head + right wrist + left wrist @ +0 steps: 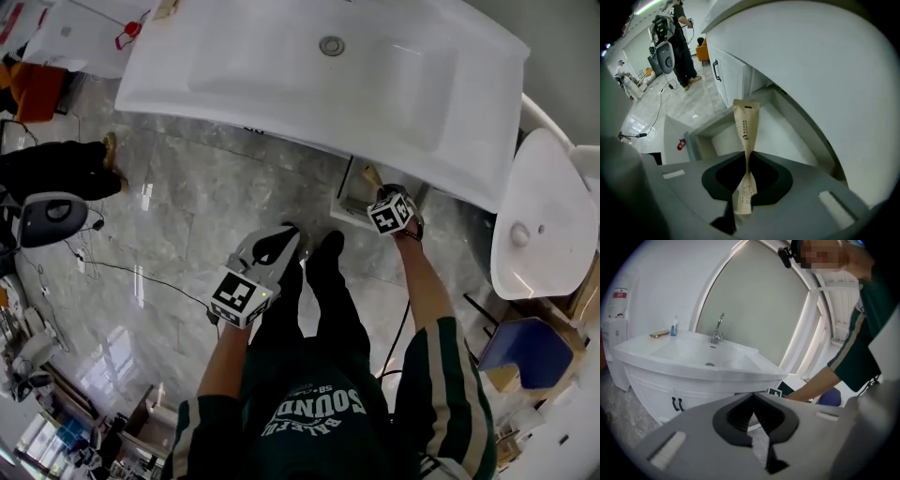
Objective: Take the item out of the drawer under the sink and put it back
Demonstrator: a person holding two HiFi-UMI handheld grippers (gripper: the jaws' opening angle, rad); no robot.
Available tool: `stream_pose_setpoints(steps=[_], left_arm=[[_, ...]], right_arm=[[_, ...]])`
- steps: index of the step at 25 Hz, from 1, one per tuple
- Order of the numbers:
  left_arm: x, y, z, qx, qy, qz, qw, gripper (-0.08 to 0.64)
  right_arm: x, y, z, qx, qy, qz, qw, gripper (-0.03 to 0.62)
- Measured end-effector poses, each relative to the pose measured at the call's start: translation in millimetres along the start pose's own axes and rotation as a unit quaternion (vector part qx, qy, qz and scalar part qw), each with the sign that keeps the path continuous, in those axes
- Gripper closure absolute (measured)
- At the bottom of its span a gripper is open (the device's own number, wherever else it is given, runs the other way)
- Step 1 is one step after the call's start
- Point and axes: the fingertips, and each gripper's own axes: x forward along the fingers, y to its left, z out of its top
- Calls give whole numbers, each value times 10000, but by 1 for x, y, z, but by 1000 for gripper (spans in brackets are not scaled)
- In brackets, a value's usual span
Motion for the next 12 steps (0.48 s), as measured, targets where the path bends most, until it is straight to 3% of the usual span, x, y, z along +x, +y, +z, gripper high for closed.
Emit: stream_pose_setpoints(steps=[7,12], left_arm=[[-11,14,-29,-242,157,265,9992,511],[-18,23,-41,-324,238,337,9986,511]], right_arm=[[31,-4,-1,155,149,-63,9997,558],[46,2,-2,520,290,264,9979,556]])
